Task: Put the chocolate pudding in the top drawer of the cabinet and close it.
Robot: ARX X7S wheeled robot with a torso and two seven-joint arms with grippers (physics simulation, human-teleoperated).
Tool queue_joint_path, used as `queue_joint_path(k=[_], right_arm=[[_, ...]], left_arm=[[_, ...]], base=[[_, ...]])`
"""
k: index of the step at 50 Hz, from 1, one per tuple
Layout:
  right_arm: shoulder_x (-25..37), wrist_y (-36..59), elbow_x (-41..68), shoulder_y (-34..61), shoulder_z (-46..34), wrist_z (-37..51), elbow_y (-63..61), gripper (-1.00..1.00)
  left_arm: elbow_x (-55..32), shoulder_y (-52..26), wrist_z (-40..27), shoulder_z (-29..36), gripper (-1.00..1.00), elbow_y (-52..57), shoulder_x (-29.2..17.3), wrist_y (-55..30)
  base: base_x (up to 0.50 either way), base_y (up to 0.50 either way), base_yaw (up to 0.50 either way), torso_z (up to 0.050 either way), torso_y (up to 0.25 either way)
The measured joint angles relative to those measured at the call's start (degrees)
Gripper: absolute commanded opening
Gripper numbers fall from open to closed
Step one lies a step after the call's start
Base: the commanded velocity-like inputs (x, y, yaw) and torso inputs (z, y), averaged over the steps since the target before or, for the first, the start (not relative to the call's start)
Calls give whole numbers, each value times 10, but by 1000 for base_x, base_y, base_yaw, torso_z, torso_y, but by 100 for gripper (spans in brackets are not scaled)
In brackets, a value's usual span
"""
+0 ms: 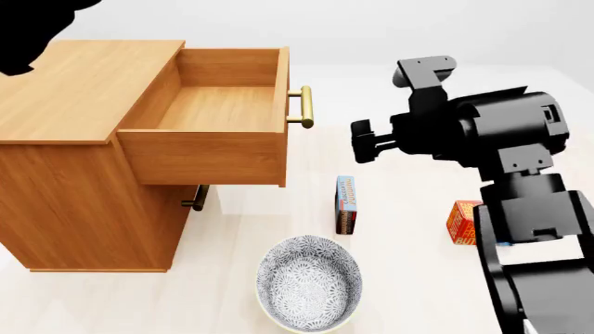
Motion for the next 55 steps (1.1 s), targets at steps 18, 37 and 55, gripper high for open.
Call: queue_joint_path(k=[18,37,55], right_arm=[[-73,-218,-34,43,28,22,286,100],[-108,-267,-97,36,105,34,351,100],[-117,-267,-131,24,153,52,361,100]], left_arm=[[6,1,-8,4,100,6,-5,-8],[10,0,-10,6,100,7,-6,-16],[20,3,-14,5,100,10,-7,-5]], base=[[0,0,0,0,0],[0,0,0,0,0],[0,0,0,0,0]])
